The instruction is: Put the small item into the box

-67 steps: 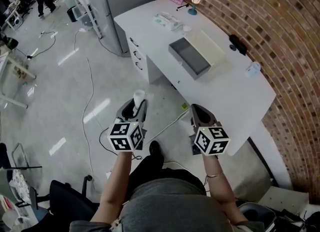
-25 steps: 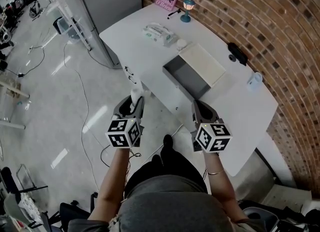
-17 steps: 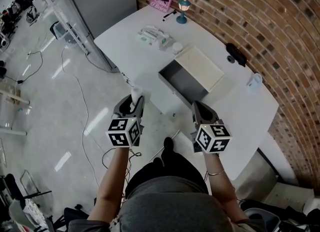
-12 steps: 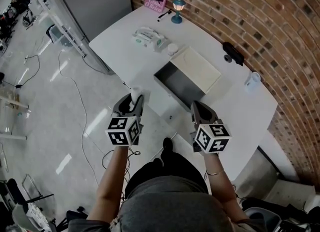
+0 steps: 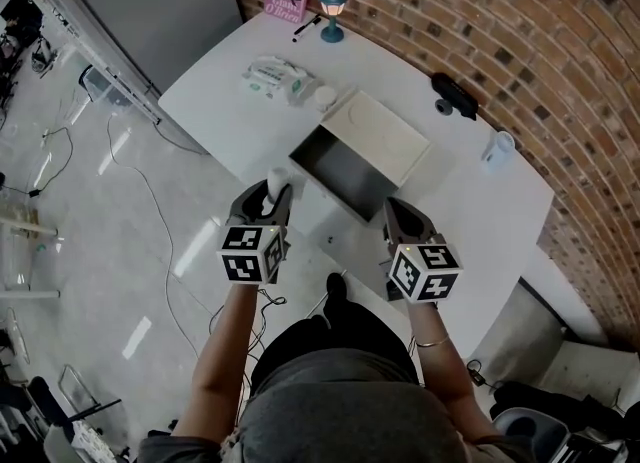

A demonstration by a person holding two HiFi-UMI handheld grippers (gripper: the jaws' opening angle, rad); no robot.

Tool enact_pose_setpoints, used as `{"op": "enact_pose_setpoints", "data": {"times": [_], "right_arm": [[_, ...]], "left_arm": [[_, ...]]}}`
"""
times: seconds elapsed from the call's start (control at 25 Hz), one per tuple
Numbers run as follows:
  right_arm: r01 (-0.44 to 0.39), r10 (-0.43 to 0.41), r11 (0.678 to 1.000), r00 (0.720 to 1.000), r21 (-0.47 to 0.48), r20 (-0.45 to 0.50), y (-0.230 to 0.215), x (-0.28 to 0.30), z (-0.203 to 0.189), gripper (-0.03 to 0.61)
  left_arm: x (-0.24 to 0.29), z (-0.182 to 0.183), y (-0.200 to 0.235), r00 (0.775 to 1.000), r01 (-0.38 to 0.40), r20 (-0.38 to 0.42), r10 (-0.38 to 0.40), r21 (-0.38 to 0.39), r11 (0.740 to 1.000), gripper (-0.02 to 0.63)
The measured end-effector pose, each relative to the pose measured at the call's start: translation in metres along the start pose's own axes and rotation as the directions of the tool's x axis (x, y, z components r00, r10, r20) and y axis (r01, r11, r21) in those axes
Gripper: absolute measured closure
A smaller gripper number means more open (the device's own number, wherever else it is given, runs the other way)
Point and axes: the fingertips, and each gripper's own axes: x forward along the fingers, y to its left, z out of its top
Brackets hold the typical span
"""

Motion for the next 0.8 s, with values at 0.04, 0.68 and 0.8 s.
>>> {"op": "enact_pose_setpoints", "data": {"times": [0.04, 0.68, 0.8], "right_arm": [[0.003, -0.003, 1.0, 1.0, 0.002, 0.0, -0.002, -0.001, 0.0, 0.572], [0.071, -0.071, 0.996, 0.997, 0.053, 0.009, -0.041, -0.011, 0.0, 0.572], [0.079, -0.079, 0.995, 0.997, 0.061, 0.009, -0.045, -0.012, -0.001, 0.572]], "left_arm": [[0.004, 0.0, -0.003, 1.0, 0.006, -0.007, -0.006, 0.011, 1.0, 0.446], [0.061, 0.01, -0.048, 0.988, 0.133, -0.099, -0.118, 0.17, 0.976, 0.446], [0.071, 0.008, -0.056, 0.982, 0.162, -0.126, -0.139, 0.199, 0.966, 0.446]]}}
